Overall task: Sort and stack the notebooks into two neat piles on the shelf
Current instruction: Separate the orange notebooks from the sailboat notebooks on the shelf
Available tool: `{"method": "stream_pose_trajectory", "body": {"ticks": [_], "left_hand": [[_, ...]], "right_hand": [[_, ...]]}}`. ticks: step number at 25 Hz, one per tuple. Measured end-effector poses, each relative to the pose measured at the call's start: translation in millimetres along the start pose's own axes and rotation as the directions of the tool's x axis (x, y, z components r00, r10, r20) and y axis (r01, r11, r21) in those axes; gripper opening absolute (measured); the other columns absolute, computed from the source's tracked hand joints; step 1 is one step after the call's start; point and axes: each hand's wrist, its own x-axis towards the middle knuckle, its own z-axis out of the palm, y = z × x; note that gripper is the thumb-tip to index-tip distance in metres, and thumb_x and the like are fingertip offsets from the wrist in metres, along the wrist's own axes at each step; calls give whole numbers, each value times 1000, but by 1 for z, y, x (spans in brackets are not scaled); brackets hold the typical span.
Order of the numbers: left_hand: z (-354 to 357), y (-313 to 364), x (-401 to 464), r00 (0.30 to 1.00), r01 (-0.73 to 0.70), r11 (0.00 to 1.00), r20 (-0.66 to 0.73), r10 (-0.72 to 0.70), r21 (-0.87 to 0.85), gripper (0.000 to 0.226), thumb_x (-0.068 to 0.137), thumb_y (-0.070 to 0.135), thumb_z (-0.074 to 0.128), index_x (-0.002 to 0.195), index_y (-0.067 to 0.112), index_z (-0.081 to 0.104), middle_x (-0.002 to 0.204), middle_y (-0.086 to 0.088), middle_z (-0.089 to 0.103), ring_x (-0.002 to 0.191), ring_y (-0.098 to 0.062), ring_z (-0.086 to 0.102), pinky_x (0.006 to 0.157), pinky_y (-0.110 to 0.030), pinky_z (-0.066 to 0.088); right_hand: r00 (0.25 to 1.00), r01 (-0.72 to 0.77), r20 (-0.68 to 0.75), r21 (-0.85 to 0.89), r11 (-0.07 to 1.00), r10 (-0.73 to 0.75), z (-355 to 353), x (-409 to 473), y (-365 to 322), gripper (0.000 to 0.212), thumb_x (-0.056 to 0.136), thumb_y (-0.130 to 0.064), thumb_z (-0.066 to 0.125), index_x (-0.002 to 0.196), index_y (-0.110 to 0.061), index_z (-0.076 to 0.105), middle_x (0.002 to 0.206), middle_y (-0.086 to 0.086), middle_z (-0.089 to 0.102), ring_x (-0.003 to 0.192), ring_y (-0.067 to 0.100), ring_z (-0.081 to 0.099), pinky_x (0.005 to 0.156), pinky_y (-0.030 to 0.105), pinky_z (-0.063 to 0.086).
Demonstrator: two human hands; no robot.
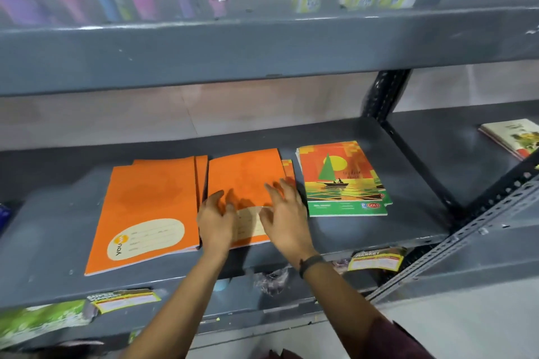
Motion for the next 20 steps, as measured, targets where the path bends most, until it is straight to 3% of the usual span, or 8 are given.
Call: {"method": "stream_pose_trajectory", "body": {"ticks": [3,6,9,11,13,16,18,20], "left_hand": [[-3,6,0,999,37,998,-20,-38,-51,39,85,33,53,119,13,53,118,-18,58,104,-34,56,93,-48,48],[-18,21,7,985,107,976,-115,-130,-189,36,85,19,56,119,7,53,109,-15,60,98,-32,58,83,-35,48],[-30,43,14,979,201,928,91,-181,-315,29,84,10,58,112,5,52,101,-13,60,83,-28,60,75,-34,50],[-30,49,12,953,213,954,258,-157,-209,33,86,4,54,118,5,47,111,-15,59,84,-23,58,71,-31,48],[-36,47,8,949,173,963,297,-107,-205,41,88,0,47,128,4,39,114,-11,56,89,-21,55,68,-25,49],[-66,41,11,963,88,934,268,9,-347,44,91,2,44,133,10,34,109,-7,55,82,-18,58,55,-14,51],[-97,30,17,978,81,889,207,16,-450,45,91,4,45,133,13,35,110,-7,57,80,-19,61,59,-22,52],[-131,17,22,996,45,884,94,-1,-465,40,90,5,47,129,11,40,104,-8,59,83,-23,59,64,-24,49]], "right_hand": [[997,-64,33,-43,997,66,15,-5,12,49,93,-31,46,140,-18,38,155,10,23,145,27,13,118,42,20],[996,-90,6,24,996,90,13,-2,16,48,92,-29,50,137,-15,42,153,11,26,144,27,16,117,38,21],[992,-125,-14,56,991,126,10,-1,17,46,90,-25,52,134,-13,47,151,12,30,143,27,21,117,38,25],[988,-147,-36,65,987,149,9,-1,13,45,88,-23,53,132,-11,50,150,13,33,141,28,24,116,38,26],[981,-180,-49,116,977,187,7,0,3,46,88,-23,54,132,-10,49,149,14,34,140,28,28,115,37,28],[962,-250,-30,293,923,270,1,8,-27,56,88,-28,57,138,-13,40,148,13,36,136,29,35,111,37,34],[956,-281,49,452,847,291,2,14,-56,65,85,-28,63,142,-17,34,145,10,41,130,28,44,102,34,43],[966,-253,92,544,800,242,11,20,-87,66,83,-18,66,142,-16,35,141,8,47,125,24,49,92,18,42]]}}
